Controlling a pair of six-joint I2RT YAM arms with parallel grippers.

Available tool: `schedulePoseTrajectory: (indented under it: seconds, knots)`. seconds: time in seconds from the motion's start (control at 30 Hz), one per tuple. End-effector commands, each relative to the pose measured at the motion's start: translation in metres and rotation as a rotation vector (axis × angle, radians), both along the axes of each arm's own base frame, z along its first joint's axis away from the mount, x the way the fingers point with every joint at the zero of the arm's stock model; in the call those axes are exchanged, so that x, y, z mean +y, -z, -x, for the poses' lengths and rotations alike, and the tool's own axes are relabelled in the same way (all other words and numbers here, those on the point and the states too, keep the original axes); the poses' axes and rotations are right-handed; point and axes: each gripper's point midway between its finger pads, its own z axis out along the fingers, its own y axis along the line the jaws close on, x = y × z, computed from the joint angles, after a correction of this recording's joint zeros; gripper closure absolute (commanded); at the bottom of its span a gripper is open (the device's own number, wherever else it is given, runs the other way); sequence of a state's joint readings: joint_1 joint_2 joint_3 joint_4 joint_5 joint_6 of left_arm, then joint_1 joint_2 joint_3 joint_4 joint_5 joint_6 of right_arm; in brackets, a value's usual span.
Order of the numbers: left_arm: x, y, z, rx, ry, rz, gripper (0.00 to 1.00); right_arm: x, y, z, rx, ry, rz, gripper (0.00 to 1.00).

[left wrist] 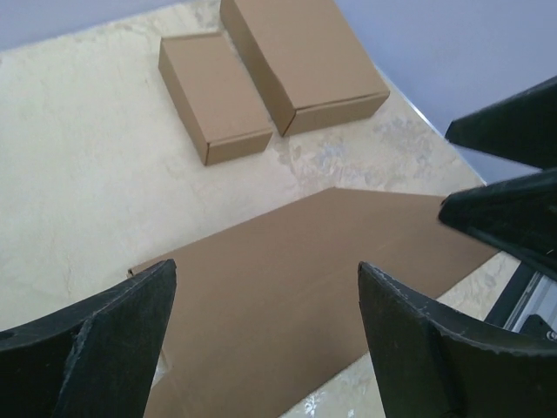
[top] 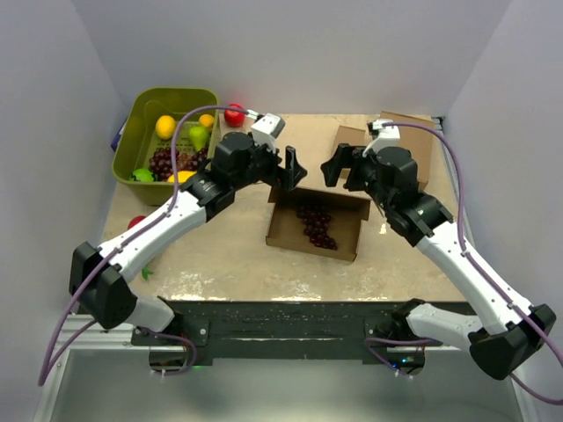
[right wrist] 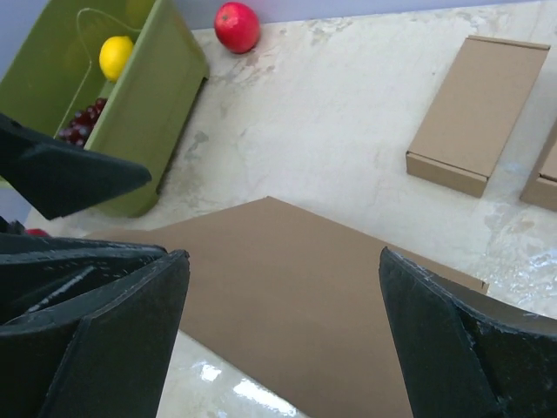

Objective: Fold the paper box

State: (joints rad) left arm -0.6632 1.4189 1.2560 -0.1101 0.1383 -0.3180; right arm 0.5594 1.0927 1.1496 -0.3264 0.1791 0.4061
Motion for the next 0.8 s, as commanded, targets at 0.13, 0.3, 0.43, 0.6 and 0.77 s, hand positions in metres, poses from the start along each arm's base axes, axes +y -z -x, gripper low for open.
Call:
schedulePoseTrajectory:
  seconds: [0.13,0.3,0.43,0.6,0.77]
  knots:
    - [-0.012,0.024,-0.001,0.007,0.063,0.033,0.18,0.002,0.019,0.0,0.049,-0.066,-0.076,0.08]
    - [-0.01,0.04,0.006,0.035,0.06,0.053,0.2,0.007,0.044,0.007,0.108,-0.096,-0.081,0.07]
    - [-0.01,0.058,0.013,0.074,0.069,0.073,0.21,0.006,0.064,0.014,0.152,-0.098,-0.075,0.08]
    - [-0.01,0.076,0.02,0.114,0.078,0.077,0.23,0.003,0.084,0.021,0.193,-0.093,-0.073,0.08]
    - [-0.006,0.091,0.026,0.144,0.072,0.073,0.23,0.003,0.093,0.024,0.214,-0.095,-0.072,0.08]
